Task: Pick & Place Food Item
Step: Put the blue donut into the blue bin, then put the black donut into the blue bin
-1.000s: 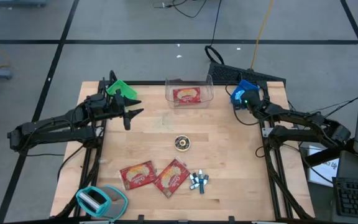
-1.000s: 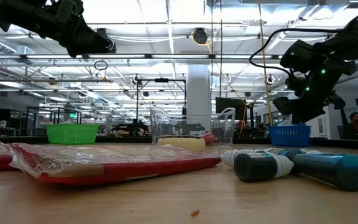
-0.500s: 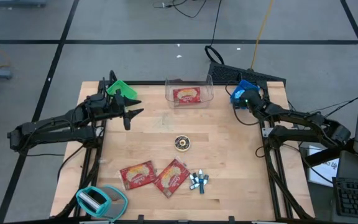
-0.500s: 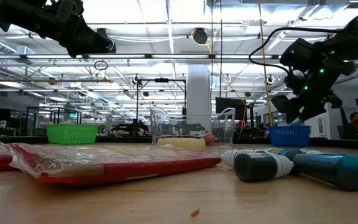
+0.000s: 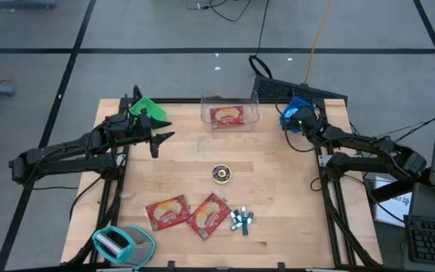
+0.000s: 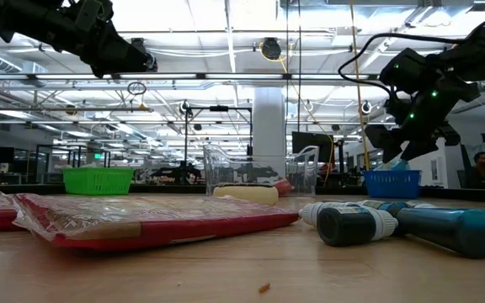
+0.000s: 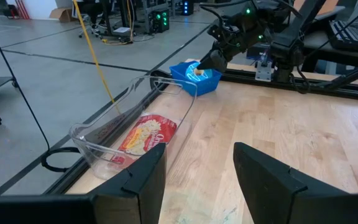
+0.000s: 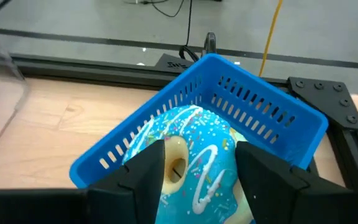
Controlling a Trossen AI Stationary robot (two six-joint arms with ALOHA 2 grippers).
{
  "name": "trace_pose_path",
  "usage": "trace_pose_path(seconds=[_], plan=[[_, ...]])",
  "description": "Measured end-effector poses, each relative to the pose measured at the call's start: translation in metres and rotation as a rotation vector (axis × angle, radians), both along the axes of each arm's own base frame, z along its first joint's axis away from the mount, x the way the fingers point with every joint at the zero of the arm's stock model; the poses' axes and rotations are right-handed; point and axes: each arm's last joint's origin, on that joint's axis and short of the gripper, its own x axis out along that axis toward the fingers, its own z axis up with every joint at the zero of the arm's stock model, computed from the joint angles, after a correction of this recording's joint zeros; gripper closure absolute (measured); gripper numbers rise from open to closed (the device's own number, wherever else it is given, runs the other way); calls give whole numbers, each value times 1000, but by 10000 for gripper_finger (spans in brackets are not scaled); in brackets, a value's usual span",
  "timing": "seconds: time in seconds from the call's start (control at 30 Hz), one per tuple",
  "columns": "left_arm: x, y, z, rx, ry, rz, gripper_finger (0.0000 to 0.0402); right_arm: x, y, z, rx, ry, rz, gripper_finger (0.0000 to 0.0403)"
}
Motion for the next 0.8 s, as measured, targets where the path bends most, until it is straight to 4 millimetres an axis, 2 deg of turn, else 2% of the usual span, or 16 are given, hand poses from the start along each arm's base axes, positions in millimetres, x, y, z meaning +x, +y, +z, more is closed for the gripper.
trace_pose_path(seconds=[0.5, 0.6, 0.8], plan=[[0, 0, 0, 0, 0, 0, 215, -5, 5, 19, -89, -98, -8, 229], [0, 0, 0, 0, 1, 0, 215, 1, 7, 24, -82, -202, 79, 229], [0, 0, 0, 0, 1, 0, 215, 25, 19, 35, -75, -405, 371, 229]])
